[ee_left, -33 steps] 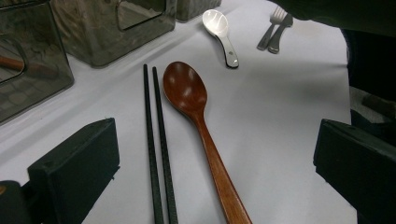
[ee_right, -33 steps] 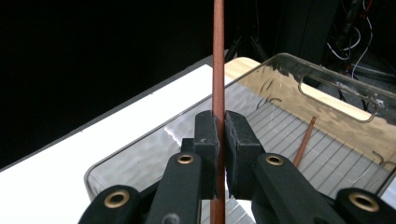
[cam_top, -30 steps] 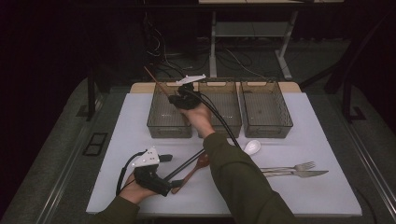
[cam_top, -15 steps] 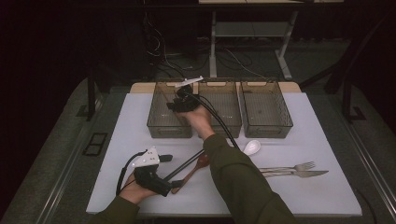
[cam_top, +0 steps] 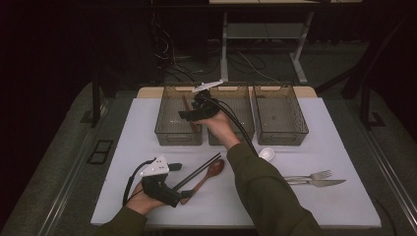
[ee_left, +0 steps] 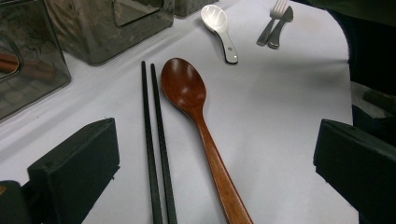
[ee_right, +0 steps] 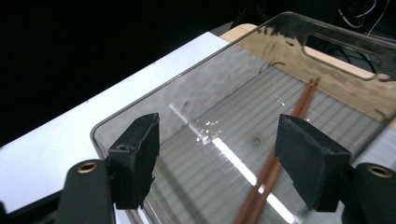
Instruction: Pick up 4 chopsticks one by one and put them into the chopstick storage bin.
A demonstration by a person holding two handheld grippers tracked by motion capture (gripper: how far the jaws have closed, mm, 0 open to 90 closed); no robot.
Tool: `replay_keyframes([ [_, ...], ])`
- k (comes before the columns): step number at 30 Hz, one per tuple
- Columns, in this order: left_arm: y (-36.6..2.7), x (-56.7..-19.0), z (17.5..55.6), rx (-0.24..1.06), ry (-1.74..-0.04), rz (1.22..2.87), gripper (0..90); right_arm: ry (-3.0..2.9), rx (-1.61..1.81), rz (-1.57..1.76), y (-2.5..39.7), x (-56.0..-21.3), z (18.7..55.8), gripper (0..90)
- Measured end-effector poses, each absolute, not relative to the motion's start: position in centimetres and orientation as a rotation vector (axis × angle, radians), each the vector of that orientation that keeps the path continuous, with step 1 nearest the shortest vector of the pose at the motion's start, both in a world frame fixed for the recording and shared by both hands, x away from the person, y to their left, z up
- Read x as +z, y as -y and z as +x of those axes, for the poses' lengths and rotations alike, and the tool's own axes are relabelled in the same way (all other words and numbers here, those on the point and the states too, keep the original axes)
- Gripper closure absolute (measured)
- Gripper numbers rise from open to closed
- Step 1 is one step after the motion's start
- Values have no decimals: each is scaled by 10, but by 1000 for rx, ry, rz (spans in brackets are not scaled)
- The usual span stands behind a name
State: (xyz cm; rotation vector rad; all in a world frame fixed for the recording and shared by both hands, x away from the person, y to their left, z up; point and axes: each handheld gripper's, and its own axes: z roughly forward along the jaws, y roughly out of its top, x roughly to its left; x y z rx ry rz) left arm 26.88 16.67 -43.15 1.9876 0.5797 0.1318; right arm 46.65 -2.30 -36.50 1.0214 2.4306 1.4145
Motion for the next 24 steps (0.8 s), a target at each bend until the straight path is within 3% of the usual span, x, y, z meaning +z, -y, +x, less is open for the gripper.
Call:
replay_keyframes([
  [6, -166, -432, 269, 134, -578, 1993, 0, -2421, 1460, 987, 49, -358, 457, 184],
  [24, -164, -434, 270, 136, -588, 2006, 0, -2427, 1484, 903, 118, -356, 418, 118],
])
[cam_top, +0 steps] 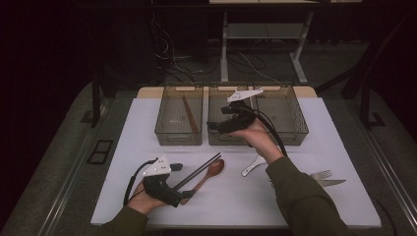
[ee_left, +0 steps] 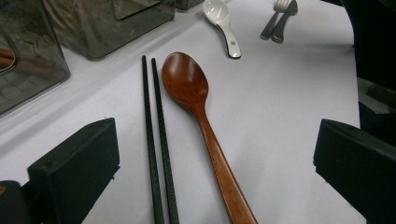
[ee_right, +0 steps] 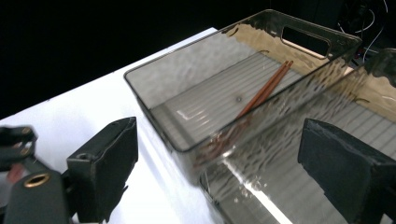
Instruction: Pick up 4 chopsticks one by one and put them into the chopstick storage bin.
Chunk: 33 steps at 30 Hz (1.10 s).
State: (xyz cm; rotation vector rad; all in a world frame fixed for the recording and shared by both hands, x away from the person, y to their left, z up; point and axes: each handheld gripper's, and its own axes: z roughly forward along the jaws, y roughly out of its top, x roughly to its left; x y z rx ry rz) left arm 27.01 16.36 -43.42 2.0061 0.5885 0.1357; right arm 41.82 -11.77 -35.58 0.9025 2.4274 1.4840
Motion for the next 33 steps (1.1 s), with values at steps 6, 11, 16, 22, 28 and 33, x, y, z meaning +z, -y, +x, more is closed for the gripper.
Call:
replay_keyframes([
  [6, -162, -434, 270, 133, -588, 2011, 0, -2461, 1470, 879, 134, -357, 403, 117],
  [11, -163, -434, 270, 138, -590, 2012, 0, -2461, 1461, 852, 151, -359, 390, 106],
  [16, -164, -433, 270, 141, -590, 2010, 0, -2457, 1444, 836, 171, -367, 373, 106],
  [22, -162, -433, 270, 145, -589, 2010, 0, -2435, 1460, 875, 195, -379, 357, 106],
  [28, -163, -433, 270, 150, -593, 2011, 0, -2427, 1434, 918, 215, -393, 340, 107],
  [33, -164, -432, 270, 157, -594, 2011, 0, -2404, 1432, 968, 234, -401, 327, 107],
])
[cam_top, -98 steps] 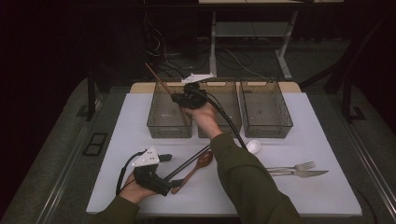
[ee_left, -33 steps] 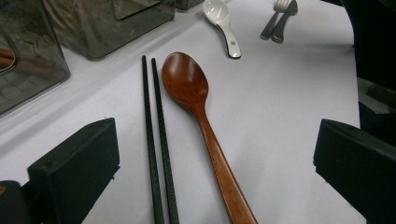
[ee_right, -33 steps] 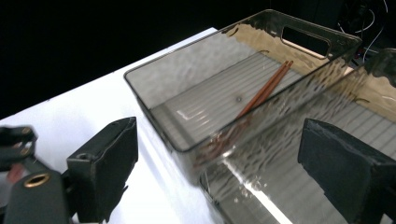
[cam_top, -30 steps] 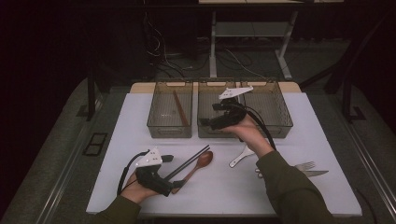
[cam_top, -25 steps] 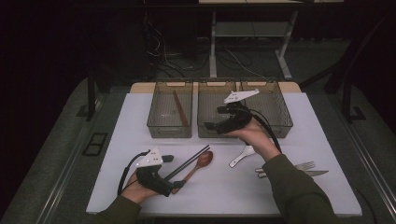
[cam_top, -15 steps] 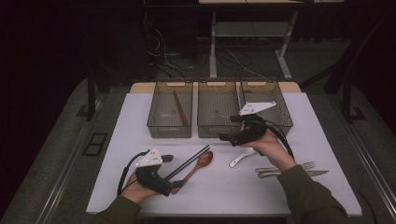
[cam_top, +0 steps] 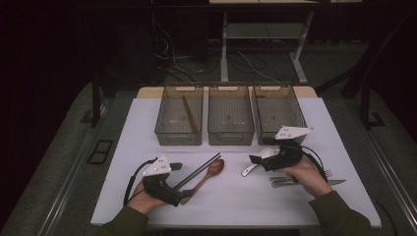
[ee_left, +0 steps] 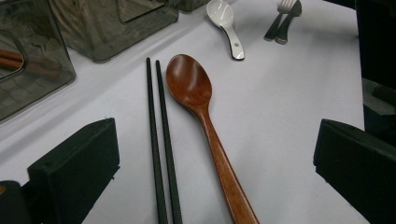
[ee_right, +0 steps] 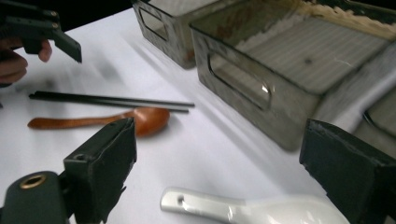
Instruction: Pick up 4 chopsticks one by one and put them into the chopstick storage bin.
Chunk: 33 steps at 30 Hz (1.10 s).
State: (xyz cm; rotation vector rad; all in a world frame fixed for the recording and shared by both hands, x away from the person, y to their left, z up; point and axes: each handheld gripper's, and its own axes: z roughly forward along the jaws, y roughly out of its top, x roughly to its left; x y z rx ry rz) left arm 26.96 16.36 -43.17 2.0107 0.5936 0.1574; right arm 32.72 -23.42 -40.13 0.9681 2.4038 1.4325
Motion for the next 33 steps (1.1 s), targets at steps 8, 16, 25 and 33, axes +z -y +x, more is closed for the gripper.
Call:
replay_keyframes([
  [8, -164, -430, 269, 171, -598, 2010, 0, -2355, 1397, 1047, 266, -413, 302, 107],
  [16, -165, -429, 271, 180, -618, 2009, 5, -2291, 1353, 1072, 286, -421, 278, 107],
  [25, -168, -424, 277, 238, -653, 2019, 145, -2266, 1351, 1086, 305, -433, 250, 107],
  [33, -167, -423, 291, 258, -701, 2030, 381, -2267, 1347, 1121, 313, -438, 246, 107],
])
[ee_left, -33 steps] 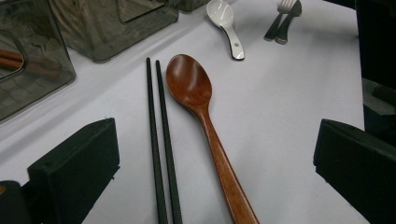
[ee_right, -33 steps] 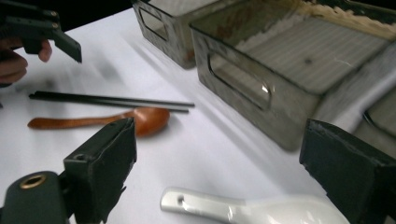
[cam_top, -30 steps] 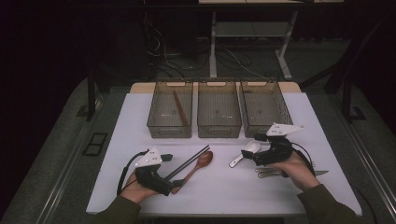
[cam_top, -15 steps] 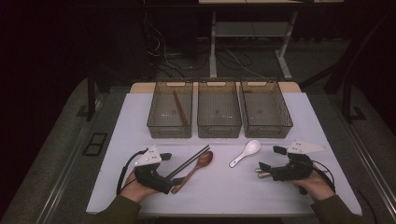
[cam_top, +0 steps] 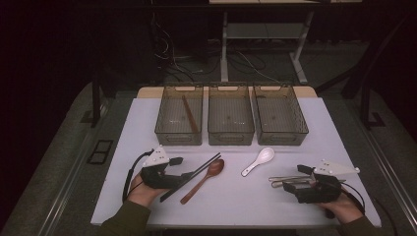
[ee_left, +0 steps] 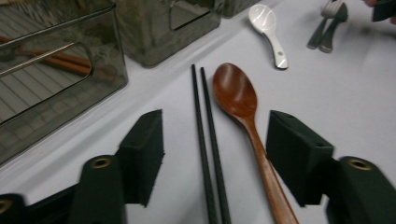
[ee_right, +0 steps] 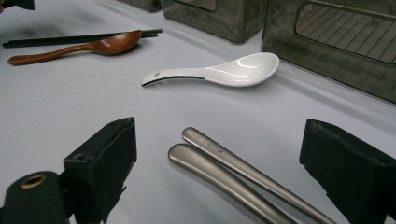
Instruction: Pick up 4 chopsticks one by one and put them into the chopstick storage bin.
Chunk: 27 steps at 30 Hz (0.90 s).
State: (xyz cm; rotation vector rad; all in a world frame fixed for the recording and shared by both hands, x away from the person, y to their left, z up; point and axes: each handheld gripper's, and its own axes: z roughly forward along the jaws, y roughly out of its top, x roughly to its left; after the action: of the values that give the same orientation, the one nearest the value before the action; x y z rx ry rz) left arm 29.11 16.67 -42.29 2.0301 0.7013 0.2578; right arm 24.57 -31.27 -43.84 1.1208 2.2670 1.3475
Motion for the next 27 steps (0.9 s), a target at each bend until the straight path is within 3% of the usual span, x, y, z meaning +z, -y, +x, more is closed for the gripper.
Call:
replay_keyframes([
  [6, -158, -428, 303, 232, -725, 2087, 575, -2283, 1342, 1115, 311, -440, 246, 107],
  [12, -152, -440, 306, 182, -751, 2143, 685, -2291, 1335, 1116, 310, -441, 247, 107],
  [27, -147, -448, 307, 168, -790, 2197, 784, -2296, 1336, 1117, 310, -441, 247, 107],
])
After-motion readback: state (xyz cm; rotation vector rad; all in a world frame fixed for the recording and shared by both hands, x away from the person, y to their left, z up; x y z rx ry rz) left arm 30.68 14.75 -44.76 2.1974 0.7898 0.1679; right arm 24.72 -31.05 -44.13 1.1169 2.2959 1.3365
